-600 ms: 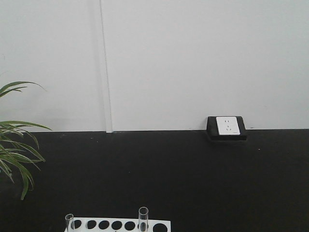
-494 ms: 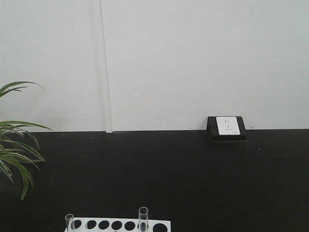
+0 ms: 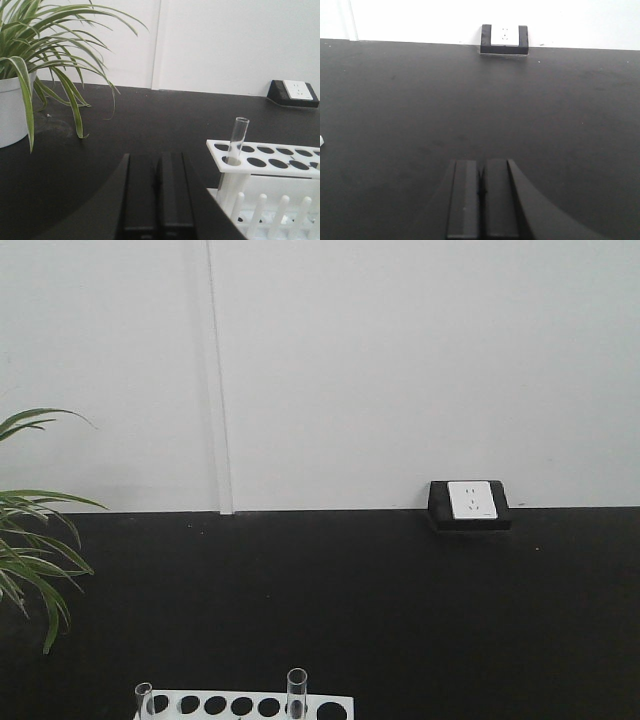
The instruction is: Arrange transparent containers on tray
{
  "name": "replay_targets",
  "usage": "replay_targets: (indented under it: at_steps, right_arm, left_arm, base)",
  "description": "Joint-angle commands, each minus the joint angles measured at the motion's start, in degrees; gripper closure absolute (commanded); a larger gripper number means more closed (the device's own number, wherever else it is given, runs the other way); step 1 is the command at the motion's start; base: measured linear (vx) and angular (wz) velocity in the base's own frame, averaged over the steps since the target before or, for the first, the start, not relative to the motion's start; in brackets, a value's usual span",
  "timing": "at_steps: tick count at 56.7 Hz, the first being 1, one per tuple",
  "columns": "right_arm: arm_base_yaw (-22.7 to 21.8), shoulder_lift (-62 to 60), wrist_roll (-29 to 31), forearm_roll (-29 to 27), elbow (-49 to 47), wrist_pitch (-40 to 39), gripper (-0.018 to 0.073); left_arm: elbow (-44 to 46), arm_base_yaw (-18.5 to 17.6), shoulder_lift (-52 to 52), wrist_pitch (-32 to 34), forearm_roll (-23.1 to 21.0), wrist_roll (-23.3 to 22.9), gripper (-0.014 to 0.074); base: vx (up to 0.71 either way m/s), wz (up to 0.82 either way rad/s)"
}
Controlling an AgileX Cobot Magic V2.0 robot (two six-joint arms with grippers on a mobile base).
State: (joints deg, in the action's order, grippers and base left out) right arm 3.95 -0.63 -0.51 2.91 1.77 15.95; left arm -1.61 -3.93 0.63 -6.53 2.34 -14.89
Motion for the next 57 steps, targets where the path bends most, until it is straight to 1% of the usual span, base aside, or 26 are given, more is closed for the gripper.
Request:
replay_targets:
  at_steps: [1,17,24,29,43,48,53,57]
  right_arm:
    - [0.06,-0.45,0.51,0.34,0.51,-4.58,0.0571]
    - [0.06,-0.46,0.51,0.4,0.51,-5.02,0.0571]
    - [0.06,-0.46,-1.16,-2.4,0.51,-7.02,0.0571]
    - [0.06,-0.46,-1.16,-2.91,0.51,-8.4,0.0571]
    - [0.06,-0.46,-1.16,-2.91,0.51,-15.52,0.0571]
    - [0.06,-0.46,-1.16,-2.91,0.51,-19.15,0.0571]
    - [0.06,-0.46,-1.16,-2.91,0.06,-21.52,0.0571]
    - [0.06,-0.42,-1.21,-2.91,-1.48,-21.47,0.0571]
  left_arm:
    - [-2.09,0.09,1.37,4.35,-0.3,0.08,0.0603]
    - [-2.09,0.09,1.37,4.35,-0.3,0.08,0.0603]
    - [-2.09,0.09,1.38,4.58,-0.3,0.08,0.0603]
    - [-1.97,0.09,1.38,4.88,-0.3,0.08,0.0603]
    - [-1.91,0.09,1.38,9.55,-0.3,0.08,0.0603]
    - [-1.91,0.09,1.38,11.19,-0.3,0.08,0.0603]
    - [-0.24,0.02,1.38,15.26,-0.3,-0.09,0.0603]
    - [2.64,0.02,1.38,16.66,0.52,0.19,0.0603]
  base:
    - [0.0,0.0]
    - [0.0,0.0]
    - [0.0,0.0]
    - [0.0,0.0]
    - [0.0,0.0]
    - [0.0,0.0]
    - [0.0,0.0]
    - [0.0,0.0]
